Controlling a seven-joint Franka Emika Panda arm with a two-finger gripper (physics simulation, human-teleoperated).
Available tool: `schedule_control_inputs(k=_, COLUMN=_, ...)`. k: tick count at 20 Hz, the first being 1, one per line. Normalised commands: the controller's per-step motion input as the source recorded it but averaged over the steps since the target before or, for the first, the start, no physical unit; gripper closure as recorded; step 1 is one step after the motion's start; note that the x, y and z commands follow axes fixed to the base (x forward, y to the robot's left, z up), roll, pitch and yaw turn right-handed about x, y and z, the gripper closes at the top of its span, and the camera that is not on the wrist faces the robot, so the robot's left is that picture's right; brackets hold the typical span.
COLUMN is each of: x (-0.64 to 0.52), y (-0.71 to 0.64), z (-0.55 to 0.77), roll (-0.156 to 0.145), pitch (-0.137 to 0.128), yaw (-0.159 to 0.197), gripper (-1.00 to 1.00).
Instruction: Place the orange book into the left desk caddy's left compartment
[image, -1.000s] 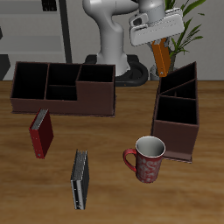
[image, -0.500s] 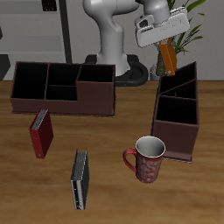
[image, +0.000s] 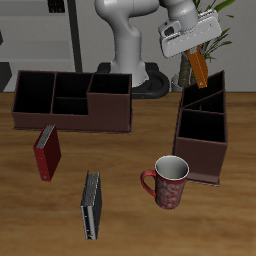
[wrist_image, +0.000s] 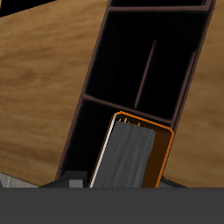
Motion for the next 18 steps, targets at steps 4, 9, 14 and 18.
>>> schedule_control_inputs(k=4, x=0.04, y=0.03, z=-0.02, roll=0.010, pitch=-0.003, yaw=0.008, gripper=1.00)
schedule_control_inputs(k=9, x=0.06, y=0.06, z=-0.06, roll=0.027, pitch=0.004, yaw=0.009, gripper=1.00)
schedule_control_inputs(k=14, x=0.05, y=0.06, z=-0.08, roll=0.016, pitch=0.005, yaw=0.011, gripper=1.00)
schedule_control_inputs(k=18, x=0.01, y=-0.02, z=-0.06, roll=-0.003, pitch=0.001, yaw=0.002, gripper=1.00)
